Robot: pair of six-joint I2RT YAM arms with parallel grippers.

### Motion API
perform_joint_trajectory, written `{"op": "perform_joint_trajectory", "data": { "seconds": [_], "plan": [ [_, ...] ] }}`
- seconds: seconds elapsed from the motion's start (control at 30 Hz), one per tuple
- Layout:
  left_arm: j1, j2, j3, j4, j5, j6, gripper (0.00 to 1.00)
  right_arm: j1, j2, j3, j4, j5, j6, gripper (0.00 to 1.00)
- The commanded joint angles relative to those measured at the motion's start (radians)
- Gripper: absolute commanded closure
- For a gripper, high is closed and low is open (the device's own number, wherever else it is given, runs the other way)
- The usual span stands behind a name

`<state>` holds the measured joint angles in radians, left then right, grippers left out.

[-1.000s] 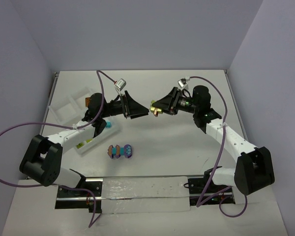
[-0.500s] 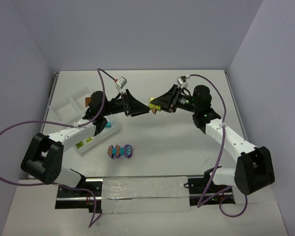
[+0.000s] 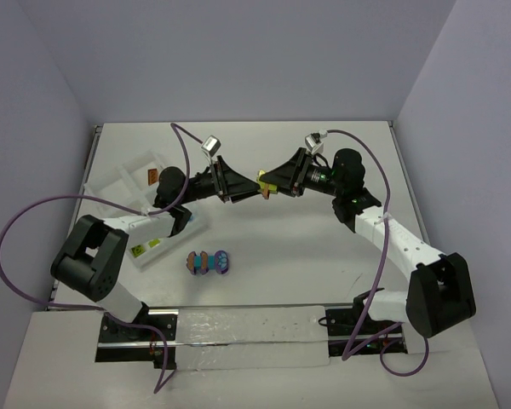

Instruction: Sort the legos into containers by color

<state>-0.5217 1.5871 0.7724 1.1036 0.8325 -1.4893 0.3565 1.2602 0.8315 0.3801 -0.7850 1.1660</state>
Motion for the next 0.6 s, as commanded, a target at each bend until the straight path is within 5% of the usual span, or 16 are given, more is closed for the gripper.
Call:
{"op": "perform_joint_trajectory", "data": {
  "seconds": [0.0,0.57],
  "plan": [
    [0.002,-0.036,0.011,0.045,-0.018,0.036,0.44,0.009,-0.005,0.004,0.045,-0.01,-0.008,1.0],
    [0.002,-0.045,0.058,-0.009,-0.012,0.054,0.51,0.015,-0.002,0.005,0.026,-0.002,-0.03,1.0]
  ]
}}
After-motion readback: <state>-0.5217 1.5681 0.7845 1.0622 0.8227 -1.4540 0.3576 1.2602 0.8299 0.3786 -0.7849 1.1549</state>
